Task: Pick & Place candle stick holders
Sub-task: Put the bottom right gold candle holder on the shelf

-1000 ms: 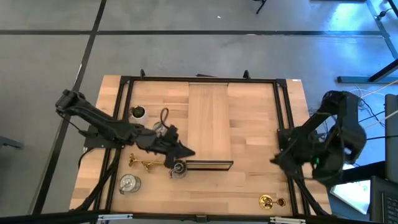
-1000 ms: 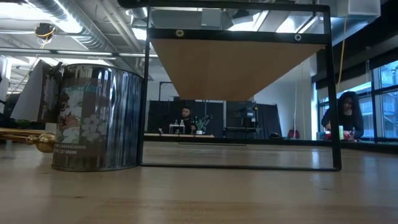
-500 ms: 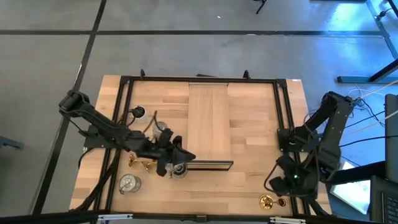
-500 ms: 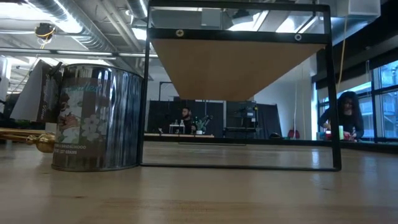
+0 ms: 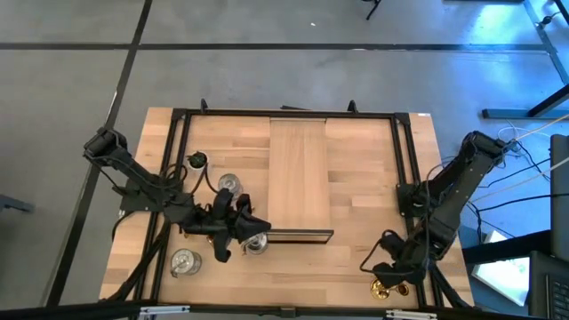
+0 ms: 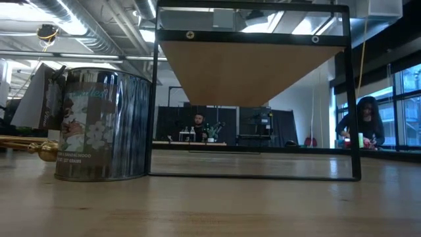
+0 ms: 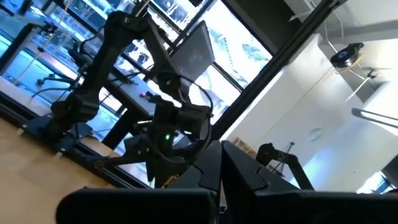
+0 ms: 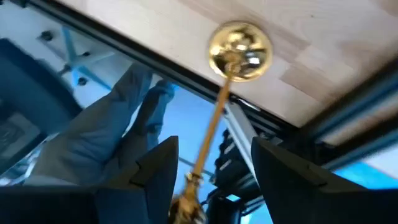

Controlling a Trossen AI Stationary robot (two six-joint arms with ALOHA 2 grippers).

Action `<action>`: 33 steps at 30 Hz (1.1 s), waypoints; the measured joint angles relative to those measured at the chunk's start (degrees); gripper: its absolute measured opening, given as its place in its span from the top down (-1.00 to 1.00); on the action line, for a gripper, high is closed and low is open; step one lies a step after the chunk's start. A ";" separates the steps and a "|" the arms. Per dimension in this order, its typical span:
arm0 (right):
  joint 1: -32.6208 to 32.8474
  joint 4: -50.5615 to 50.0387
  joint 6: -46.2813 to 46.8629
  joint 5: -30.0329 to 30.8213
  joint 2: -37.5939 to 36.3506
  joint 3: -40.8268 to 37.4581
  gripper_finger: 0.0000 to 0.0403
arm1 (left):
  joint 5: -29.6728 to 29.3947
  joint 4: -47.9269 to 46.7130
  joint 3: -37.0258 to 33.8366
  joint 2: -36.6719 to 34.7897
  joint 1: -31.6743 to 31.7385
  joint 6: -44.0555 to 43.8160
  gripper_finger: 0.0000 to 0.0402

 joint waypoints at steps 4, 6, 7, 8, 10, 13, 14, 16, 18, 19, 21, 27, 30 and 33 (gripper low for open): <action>-0.73 2.69 -0.44 -2.13 0.00 -1.99 -0.03 | -1.79 -0.04 0.00 0.00 -0.82 0.47 0.98; -0.79 2.56 -0.86 -3.82 0.00 -2.40 -0.03 | -2.79 -0.07 0.00 0.00 -1.31 0.90 0.98; -0.79 2.57 -0.97 -4.34 0.00 -2.51 -0.03 | -3.21 -0.06 0.00 0.00 -1.52 1.16 0.98; -0.77 2.74 -1.12 -4.63 0.00 -2.59 -0.03 | -3.64 -0.02 0.00 0.00 -1.76 1.43 0.98; -0.77 3.27 -1.34 -4.99 0.02 -2.66 -0.03 | -4.21 -0.07 0.00 0.00 -2.17 1.69 0.98; -0.79 4.06 -1.34 -4.99 0.40 -2.66 -0.03 | -4.38 -0.07 0.00 0.00 -2.30 1.95 0.98; -0.77 4.03 -1.40 -4.99 0.69 -2.66 -0.03 | -4.61 -0.07 0.00 0.00 -2.39 1.96 0.98; -0.77 4.21 -1.49 -5.15 1.37 -2.66 -0.03 | -5.36 -0.05 0.00 0.00 -2.52 2.17 0.98; -0.77 4.99 -1.51 -6.08 2.20 -2.66 -0.03 | -6.05 -0.07 0.00 0.00 -2.52 2.54 0.98; -0.77 5.51 -1.52 -6.35 2.59 -2.66 -0.03 | -6.21 -0.07 0.00 0.00 -2.52 2.56 0.98; -0.75 6.18 -1.76 -6.54 3.31 -2.66 -0.03 | -6.24 -0.07 0.00 0.00 -2.52 2.56 0.98; -1.93 7.95 -3.33 -7.43 5.32 -2.66 -0.03 | -7.09 -0.07 0.00 0.00 -2.50 3.13 0.98; -2.96 8.59 -4.98 -9.17 6.72 -2.66 -0.03 | -7.21 -0.08 0.00 0.00 -2.46 3.27 0.98; -3.69 8.91 -6.63 -10.85 8.10 -2.66 -0.03 | -7.23 -0.07 0.00 0.00 -2.46 3.34 0.98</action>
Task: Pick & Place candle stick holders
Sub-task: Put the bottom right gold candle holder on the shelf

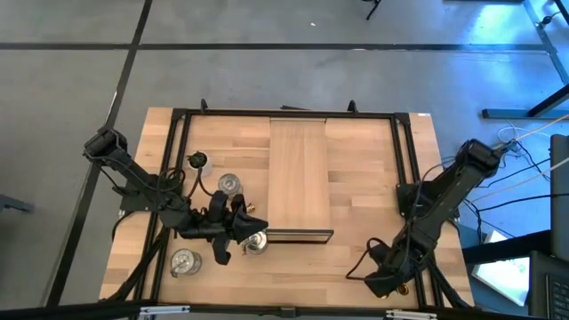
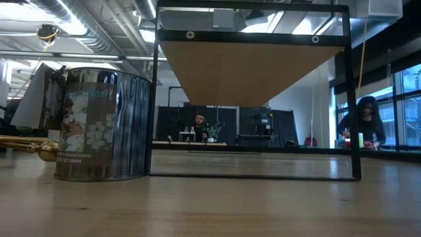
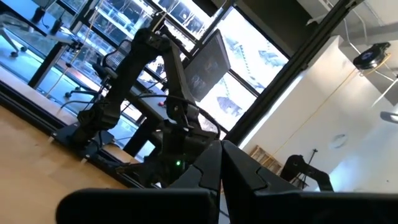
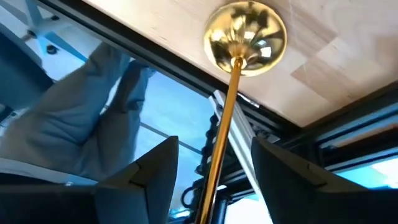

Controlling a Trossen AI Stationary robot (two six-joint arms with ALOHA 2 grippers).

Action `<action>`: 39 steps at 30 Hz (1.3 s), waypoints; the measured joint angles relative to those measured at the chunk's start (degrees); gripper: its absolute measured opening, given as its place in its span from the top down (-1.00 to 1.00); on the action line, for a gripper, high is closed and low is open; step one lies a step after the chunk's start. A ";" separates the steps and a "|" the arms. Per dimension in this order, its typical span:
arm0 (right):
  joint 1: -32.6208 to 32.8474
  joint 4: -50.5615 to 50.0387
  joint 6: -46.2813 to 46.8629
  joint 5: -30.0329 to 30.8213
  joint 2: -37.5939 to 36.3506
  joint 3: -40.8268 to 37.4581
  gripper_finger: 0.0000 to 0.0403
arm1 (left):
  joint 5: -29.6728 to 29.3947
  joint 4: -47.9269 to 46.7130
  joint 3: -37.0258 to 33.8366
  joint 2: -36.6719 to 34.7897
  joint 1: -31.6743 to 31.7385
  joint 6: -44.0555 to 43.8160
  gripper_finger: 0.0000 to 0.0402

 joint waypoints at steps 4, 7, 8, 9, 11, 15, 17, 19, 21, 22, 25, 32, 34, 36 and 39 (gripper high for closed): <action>-0.60 0.53 -1.04 -1.19 1.21 0.00 -0.02 | -0.02 0.00 0.00 0.00 0.00 -0.02 0.98; -1.09 0.70 -1.95 -2.35 2.01 0.00 -0.02 | -0.02 0.00 0.00 0.00 0.00 -0.16 0.98; -1.28 0.72 -2.49 -2.69 2.32 0.00 -0.02 | 0.00 -0.02 0.00 0.00 0.00 -0.17 0.98; -1.52 0.75 -2.88 -2.72 2.63 0.00 -0.02 | 0.02 -0.02 0.00 0.00 0.00 -0.17 0.98; -1.93 0.74 -3.18 -2.74 2.89 0.00 0.00 | 0.02 -0.02 0.00 0.00 0.00 -0.18 0.98; -2.66 0.96 -3.23 -3.23 2.89 0.00 0.11 | 0.04 -0.29 0.00 0.00 0.00 -0.20 0.98; -2.73 1.47 -3.23 -4.20 2.89 0.00 0.19 | 0.04 -0.52 0.00 0.00 0.00 -0.22 0.98; -2.71 1.99 -3.23 -5.14 2.89 0.00 0.28 | 0.06 -0.50 0.00 0.00 0.00 -0.26 0.98; -2.30 2.58 -3.21 -5.73 2.89 0.00 0.35 | 0.07 -0.50 0.00 0.00 0.00 -0.44 0.98; -2.11 2.76 -3.07 -5.85 2.89 0.00 0.37 | 0.07 -0.50 0.00 0.00 -0.01 -0.60 0.98; -1.84 2.75 -2.99 -6.03 2.89 0.00 0.40 | 0.07 -0.50 0.00 0.00 -0.25 -0.85 0.98; -1.84 0.36 -3.23 -5.42 2.89 0.00 0.42 | -0.41 -0.98 0.02 0.02 -0.51 -0.85 0.98; -1.84 -0.73 -3.44 -5.42 2.91 0.00 0.44 | -0.71 -1.03 0.02 0.02 -0.48 -0.85 0.98; -1.84 -1.43 -4.08 -5.46 2.91 0.00 0.48 | -1.06 -1.03 0.02 0.02 -0.48 -0.85 0.98; -1.84 -1.81 -4.55 -5.48 2.90 0.00 0.57 | -1.29 -1.05 0.02 0.02 -0.48 -0.85 0.98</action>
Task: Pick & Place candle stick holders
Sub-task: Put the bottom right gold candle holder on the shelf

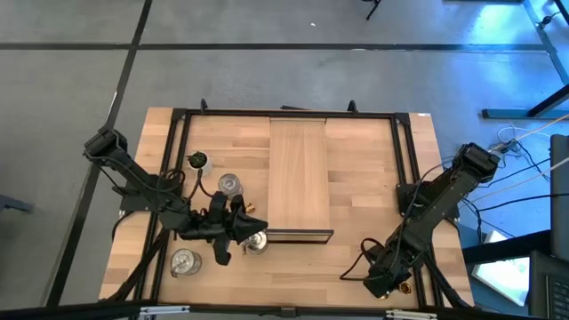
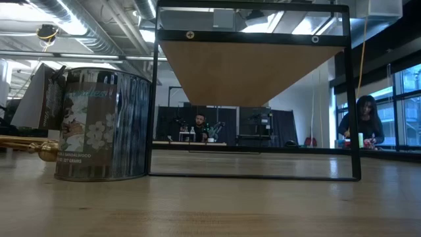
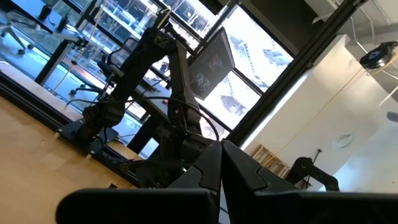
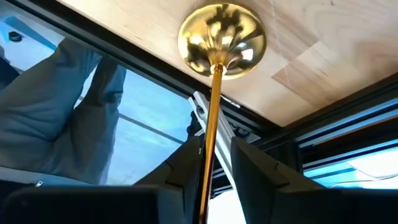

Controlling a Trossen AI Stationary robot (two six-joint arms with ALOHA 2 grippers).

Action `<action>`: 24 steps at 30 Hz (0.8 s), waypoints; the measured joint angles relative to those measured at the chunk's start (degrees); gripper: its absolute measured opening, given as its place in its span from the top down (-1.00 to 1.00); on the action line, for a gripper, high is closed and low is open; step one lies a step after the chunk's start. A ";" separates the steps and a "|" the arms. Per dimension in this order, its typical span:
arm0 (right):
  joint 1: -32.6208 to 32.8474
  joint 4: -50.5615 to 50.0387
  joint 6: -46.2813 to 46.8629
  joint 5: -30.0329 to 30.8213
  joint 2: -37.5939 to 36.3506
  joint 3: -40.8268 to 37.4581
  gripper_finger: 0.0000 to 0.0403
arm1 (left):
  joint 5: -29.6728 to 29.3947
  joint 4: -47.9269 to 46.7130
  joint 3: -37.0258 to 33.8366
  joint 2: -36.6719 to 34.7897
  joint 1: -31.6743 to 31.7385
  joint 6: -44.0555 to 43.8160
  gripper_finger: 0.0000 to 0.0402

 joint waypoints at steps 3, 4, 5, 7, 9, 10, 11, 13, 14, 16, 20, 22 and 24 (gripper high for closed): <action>-0.21 -0.12 -0.62 0.01 0.02 0.00 0.67 | -0.01 -0.02 0.00 0.00 0.00 0.01 0.98; -0.33 -0.13 -0.88 0.00 0.01 0.00 0.70 | -0.02 0.00 0.00 0.00 0.00 0.00 0.98; -0.42 -0.13 -1.13 0.00 0.00 0.00 0.74 | -0.02 0.00 0.00 0.00 0.00 0.00 0.98; -0.44 -0.25 -1.24 -0.38 0.00 0.00 0.80 | -0.02 -0.02 0.00 0.00 0.00 0.00 0.98; -0.42 -0.07 -1.24 -0.45 0.00 0.02 0.84 | -0.07 0.00 0.00 0.00 0.00 -0.04 0.98; -0.41 -0.08 -1.25 -0.62 0.00 0.02 0.86 | -0.08 -0.01 0.00 0.00 0.00 -0.04 0.98; -0.42 -0.09 -1.26 -0.77 0.00 0.02 0.86 | -0.11 0.00 0.00 0.00 0.00 -0.12 0.98; -0.42 -0.09 -1.26 -0.83 0.00 0.02 0.87 | -0.22 0.00 0.00 0.00 0.00 -0.13 0.98; -0.42 -0.07 -1.28 -0.83 0.00 0.02 0.87 | -0.24 0.00 0.00 0.00 0.00 -0.14 0.98; -0.42 0.06 -1.60 -0.83 0.00 0.02 0.87 | -0.46 0.00 0.00 0.00 0.00 -0.15 0.98; -0.52 1.56 -2.29 -0.22 0.02 0.02 0.88 | -0.68 0.00 0.00 0.00 0.00 -0.12 0.98; -0.74 2.25 -2.56 0.04 0.02 0.02 0.88 | -0.68 -0.02 0.00 0.00 0.00 -0.09 0.98; -1.21 3.35 -3.16 0.04 0.02 0.02 0.88 | -0.72 -0.10 0.00 0.00 0.00 -0.04 0.98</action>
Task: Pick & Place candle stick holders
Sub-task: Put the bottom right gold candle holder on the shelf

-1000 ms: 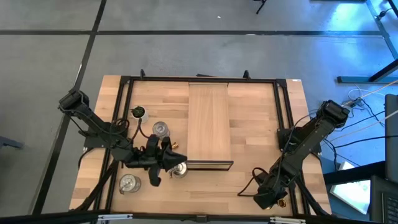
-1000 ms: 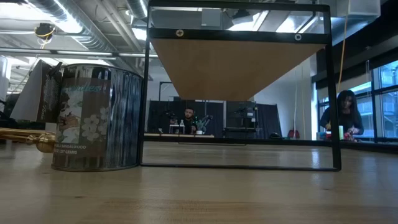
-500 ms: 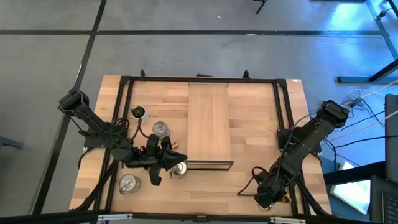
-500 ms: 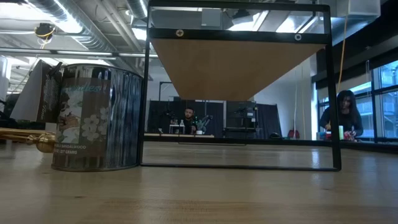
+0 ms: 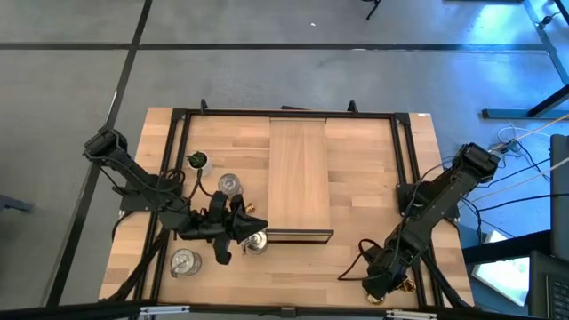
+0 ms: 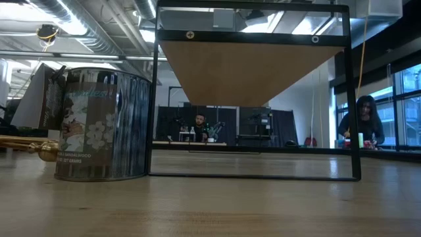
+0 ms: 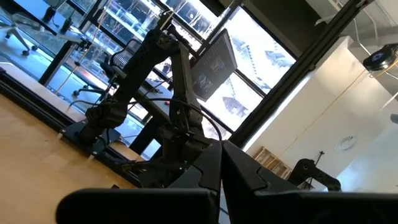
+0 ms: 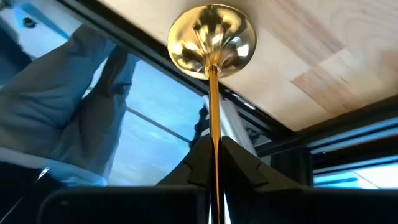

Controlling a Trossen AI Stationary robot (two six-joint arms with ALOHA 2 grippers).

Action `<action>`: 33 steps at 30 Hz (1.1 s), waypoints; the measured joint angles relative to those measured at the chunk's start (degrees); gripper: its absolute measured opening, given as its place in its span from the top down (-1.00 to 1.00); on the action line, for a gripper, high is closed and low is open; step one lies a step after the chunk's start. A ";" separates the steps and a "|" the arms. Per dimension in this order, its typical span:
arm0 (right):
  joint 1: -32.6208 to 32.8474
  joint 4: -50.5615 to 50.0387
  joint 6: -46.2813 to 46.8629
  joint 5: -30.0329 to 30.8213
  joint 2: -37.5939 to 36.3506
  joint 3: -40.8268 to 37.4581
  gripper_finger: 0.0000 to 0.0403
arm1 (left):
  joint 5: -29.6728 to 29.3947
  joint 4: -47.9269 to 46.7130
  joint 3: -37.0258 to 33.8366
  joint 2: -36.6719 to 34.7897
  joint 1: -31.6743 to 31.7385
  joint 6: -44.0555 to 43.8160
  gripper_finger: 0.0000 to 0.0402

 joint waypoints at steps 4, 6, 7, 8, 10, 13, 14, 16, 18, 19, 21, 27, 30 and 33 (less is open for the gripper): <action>-1.56 2.02 -1.75 -0.01 -0.39 0.00 0.88 | -1.06 -0.16 0.00 0.00 0.00 0.59 0.98; -2.29 1.56 -3.09 0.02 -0.57 0.71 0.88 | -1.39 -0.16 0.00 0.00 0.19 0.97 0.98; -2.72 1.03 -4.11 0.08 -0.57 1.42 0.88 | -1.40 -0.16 0.00 0.00 0.36 0.96 0.98; -3.17 0.28 -5.10 0.20 -0.57 2.37 0.88 | -1.38 -0.14 0.00 0.00 0.59 0.89 0.98; -4.26 -0.90 -7.46 0.28 -0.59 4.42 0.88 | -0.87 -0.15 0.00 0.00 1.25 0.18 0.98; -6.13 -5.94 -11.87 1.26 -0.59 8.61 0.89 | 0.51 -0.14 0.00 0.00 2.35 -0.59 0.98; -6.81 -8.28 -13.53 1.77 -0.59 10.32 0.89 | 0.84 -0.14 0.00 0.00 2.68 -0.82 0.98; -8.36 -13.37 -17.16 3.12 -0.59 14.04 0.89 | 1.32 0.13 0.04 0.00 3.34 -0.85 0.98; -9.96 -18.70 -20.85 4.91 -0.61 18.24 0.89 | 2.37 0.12 0.56 0.00 4.03 -0.90 0.98; -10.73 -21.13 -22.53 6.20 -0.63 20.39 0.89 | 2.78 0.12 0.88 0.00 4.35 -0.87 0.98; -12.18 -24.95 -25.65 8.76 -0.66 24.79 0.89 | 3.68 -0.18 1.67 0.00 4.75 -0.36 0.98; -15.19 -32.61 -32.54 16.70 -0.68 37.66 0.89 | 4.06 -4.78 5.97 0.00 4.74 4.30 0.98; -16.30 -36.90 -34.52 19.26 -0.70 42.04 0.89 | 4.34 -16.33 11.78 0.31 5.10 6.37 0.98; -17.21 -40.65 -35.80 20.79 -0.70 44.52 0.89 | 8.15 -31.72 21.40 2.96 6.42 7.96 0.98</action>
